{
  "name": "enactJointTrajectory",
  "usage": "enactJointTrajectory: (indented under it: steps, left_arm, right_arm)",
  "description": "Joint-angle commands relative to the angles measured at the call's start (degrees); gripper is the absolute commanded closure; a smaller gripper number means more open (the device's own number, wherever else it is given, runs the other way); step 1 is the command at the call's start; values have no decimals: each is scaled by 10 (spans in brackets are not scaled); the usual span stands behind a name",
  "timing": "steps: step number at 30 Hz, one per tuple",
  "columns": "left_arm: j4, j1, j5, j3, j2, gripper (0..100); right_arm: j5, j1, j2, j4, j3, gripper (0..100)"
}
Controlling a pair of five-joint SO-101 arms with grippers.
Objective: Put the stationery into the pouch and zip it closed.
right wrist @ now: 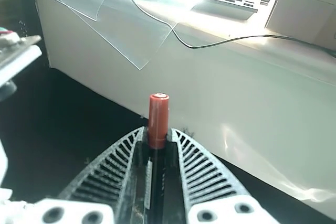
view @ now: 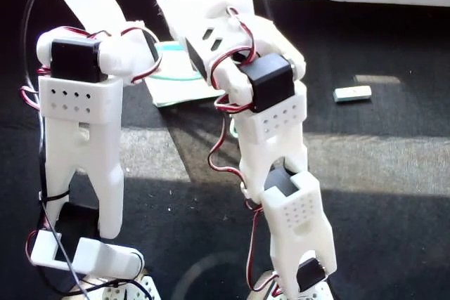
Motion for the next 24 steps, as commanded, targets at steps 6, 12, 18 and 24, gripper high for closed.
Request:
enactJointTrajectory:
  steps: [6,12,18,24]
  left_arm:
    - [2,15,-5,-25,-98,990]
    - [1,3,-5,-22,-101,990]
    - [1,-18,-6,-9,-101,990]
    - [0,-16,-6,58,-101,990]
  right_arm:
    - [7,-6,7,-24,-61,992]
    - [6,-4,7,22,-61,992]
    - [4,-4,8,65,-61,992]
    - [4,-7,7,81,-61,992]
